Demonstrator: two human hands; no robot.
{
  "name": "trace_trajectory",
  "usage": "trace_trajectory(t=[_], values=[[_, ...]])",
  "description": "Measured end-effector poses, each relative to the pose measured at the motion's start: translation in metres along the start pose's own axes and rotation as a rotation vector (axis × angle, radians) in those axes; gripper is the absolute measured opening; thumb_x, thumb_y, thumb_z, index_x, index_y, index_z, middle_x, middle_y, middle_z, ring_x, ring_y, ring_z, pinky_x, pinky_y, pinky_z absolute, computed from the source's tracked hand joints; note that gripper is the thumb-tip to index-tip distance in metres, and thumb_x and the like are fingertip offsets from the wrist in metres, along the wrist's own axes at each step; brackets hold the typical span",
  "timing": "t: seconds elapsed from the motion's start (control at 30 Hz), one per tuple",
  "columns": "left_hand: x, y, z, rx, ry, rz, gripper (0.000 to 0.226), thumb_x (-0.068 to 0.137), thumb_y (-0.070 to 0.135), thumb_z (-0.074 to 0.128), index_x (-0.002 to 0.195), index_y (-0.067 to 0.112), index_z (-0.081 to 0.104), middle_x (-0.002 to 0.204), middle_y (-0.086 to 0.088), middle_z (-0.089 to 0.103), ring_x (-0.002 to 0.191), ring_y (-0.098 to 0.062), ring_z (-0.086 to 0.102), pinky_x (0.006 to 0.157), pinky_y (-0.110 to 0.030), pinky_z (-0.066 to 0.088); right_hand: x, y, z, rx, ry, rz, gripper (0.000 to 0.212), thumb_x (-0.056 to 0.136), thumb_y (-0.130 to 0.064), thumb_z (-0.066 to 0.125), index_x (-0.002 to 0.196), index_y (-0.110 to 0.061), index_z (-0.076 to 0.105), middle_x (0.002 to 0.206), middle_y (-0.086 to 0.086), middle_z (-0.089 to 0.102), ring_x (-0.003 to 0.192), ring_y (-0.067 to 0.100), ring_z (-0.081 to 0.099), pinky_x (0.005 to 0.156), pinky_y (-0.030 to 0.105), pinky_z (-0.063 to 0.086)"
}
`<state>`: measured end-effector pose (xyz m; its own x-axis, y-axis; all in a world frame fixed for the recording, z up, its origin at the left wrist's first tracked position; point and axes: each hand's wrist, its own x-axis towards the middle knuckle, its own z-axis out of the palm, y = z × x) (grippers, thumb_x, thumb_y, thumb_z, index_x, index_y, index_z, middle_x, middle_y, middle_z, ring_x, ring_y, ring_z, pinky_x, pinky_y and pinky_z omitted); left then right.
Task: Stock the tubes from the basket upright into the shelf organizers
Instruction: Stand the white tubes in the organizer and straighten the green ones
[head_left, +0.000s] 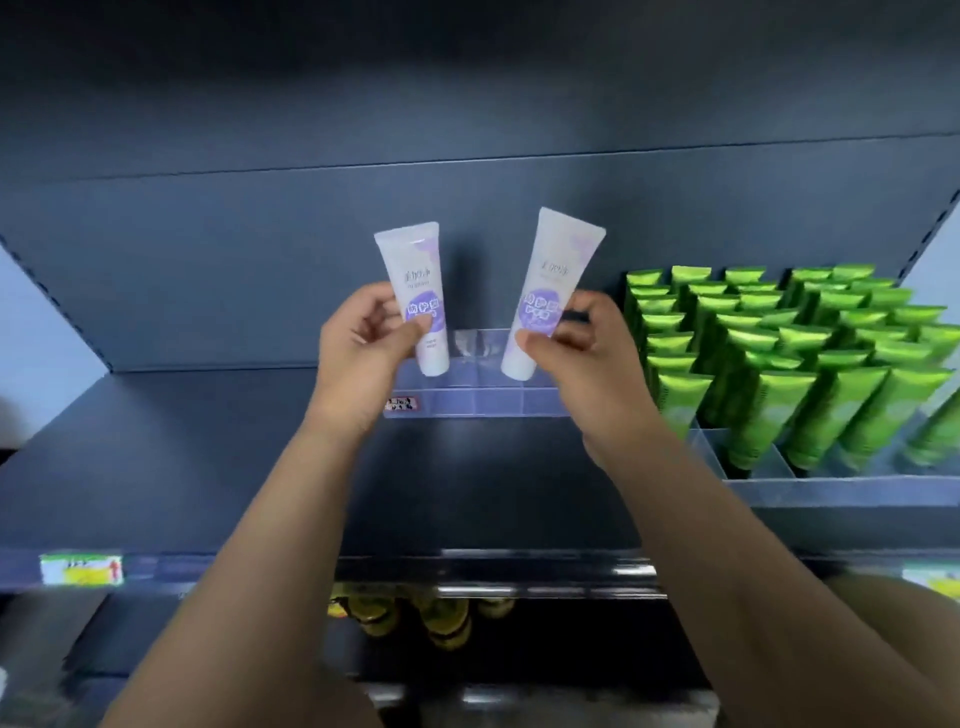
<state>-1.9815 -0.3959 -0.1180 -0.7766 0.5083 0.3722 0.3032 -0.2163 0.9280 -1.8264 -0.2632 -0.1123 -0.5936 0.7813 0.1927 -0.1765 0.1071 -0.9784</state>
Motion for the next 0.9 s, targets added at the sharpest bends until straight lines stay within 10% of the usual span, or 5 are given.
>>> trace_trajectory(t=[0.27, 0.47, 0.9], values=[[0.066, -0.056, -0.028, 0.068, 0.115, -0.002, 0.019, 0.092, 0.006, 0.070, 0.111, 0.009, 0.070, 0.101, -0.010, 0.075, 0.091, -0.026, 0.070, 0.090, -0.053, 0.059, 0.069, 0.029, 0.051, -0.169, -0.025, -0.036, 0.035, 0.085, -0.014, 0.077, 0.114, -0.024, 0.060, 0.100, -0.011, 0.073, 0.090, 0.002, 0.070, 0.077, 0.020, 0.056], [0.084, -0.085, -0.044, 0.123, 0.035, -0.026, 0.022, 0.090, -0.005, 0.070, 0.110, 0.002, 0.070, 0.095, 0.007, 0.077, 0.086, -0.003, 0.072, 0.078, -0.015, 0.053, 0.096, 0.055, 0.081, -0.266, -0.081, -0.064, 0.038, 0.083, -0.006, 0.078, 0.115, -0.020, 0.063, 0.096, -0.005, 0.076, 0.086, 0.007, 0.072, 0.080, 0.025, 0.059], [0.108, -0.127, -0.054, 0.197, -0.080, -0.126, 0.024, 0.086, -0.006, 0.073, 0.105, 0.008, 0.071, 0.100, -0.002, 0.078, 0.096, -0.016, 0.074, 0.083, -0.025, 0.058, 0.125, 0.103, 0.090, -0.535, -0.086, -0.022, 0.028, 0.086, -0.017, 0.078, 0.108, -0.019, 0.061, 0.111, -0.006, 0.075, 0.100, 0.009, 0.070, 0.072, 0.020, 0.056]])
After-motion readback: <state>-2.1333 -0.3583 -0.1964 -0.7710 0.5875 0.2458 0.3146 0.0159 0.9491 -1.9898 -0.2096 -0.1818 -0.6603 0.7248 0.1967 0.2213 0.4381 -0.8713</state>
